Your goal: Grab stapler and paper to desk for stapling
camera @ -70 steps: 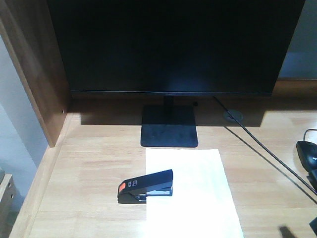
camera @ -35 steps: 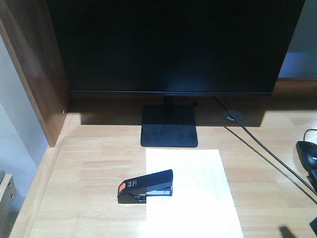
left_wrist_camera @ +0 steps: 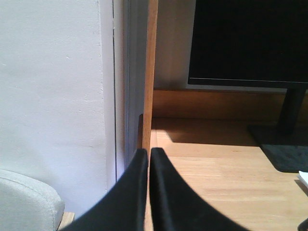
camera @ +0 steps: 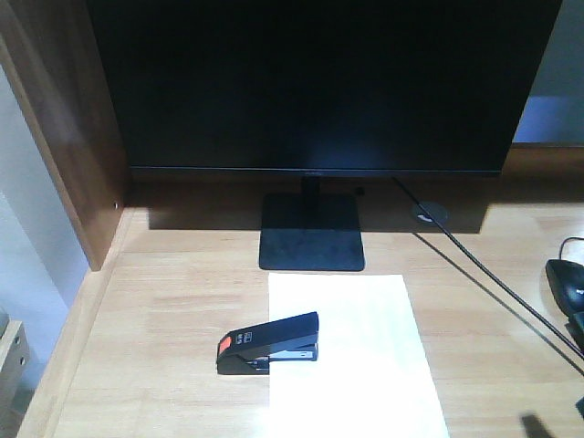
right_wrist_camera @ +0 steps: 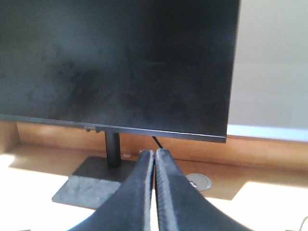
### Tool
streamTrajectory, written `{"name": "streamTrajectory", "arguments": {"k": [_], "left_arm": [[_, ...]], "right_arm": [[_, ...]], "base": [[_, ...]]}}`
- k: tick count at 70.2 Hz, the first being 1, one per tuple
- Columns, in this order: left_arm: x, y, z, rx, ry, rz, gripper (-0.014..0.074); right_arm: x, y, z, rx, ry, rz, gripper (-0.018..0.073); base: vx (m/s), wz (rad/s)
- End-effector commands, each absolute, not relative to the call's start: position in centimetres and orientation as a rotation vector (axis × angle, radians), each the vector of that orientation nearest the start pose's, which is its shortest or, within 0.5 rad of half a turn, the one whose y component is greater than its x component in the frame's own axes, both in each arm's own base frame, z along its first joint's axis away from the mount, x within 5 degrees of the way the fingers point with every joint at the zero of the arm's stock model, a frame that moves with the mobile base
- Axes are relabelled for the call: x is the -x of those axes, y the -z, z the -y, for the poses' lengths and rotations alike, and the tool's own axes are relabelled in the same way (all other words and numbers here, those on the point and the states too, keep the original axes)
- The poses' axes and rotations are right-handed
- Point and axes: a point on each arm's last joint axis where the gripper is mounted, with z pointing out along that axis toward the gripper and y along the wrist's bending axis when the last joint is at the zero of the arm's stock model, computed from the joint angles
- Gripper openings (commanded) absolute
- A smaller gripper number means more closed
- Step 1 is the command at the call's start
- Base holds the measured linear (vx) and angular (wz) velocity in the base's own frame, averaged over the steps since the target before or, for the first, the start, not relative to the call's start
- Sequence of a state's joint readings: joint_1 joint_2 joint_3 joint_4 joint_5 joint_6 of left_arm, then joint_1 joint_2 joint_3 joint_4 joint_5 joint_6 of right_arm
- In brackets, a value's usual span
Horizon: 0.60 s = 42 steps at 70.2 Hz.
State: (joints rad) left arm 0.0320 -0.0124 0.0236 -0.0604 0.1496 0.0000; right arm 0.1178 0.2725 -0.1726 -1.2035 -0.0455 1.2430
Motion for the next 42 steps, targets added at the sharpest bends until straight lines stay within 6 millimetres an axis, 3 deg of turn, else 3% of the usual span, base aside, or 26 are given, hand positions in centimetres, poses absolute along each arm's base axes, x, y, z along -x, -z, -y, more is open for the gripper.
{"name": "streamTrajectory", "arguments": {"k": [1, 42], "left_arm": [[-5.58, -19.71, -0.14, 0.083, 0.041, -1.553, -0.0006], [-5.58, -19.71, -0.14, 0.082, 0.04, -1.553, -0.0006]], "right_arm": [[-8.0, -26.37, -1.05, 0.067, -0.137, -1.554, -0.0006], [-7.93, -26.03, -0.21, 0.053, 0.011, -1.571, -0.0006]], "base": [[0.0, 0.0], [0.0, 0.0]]}}
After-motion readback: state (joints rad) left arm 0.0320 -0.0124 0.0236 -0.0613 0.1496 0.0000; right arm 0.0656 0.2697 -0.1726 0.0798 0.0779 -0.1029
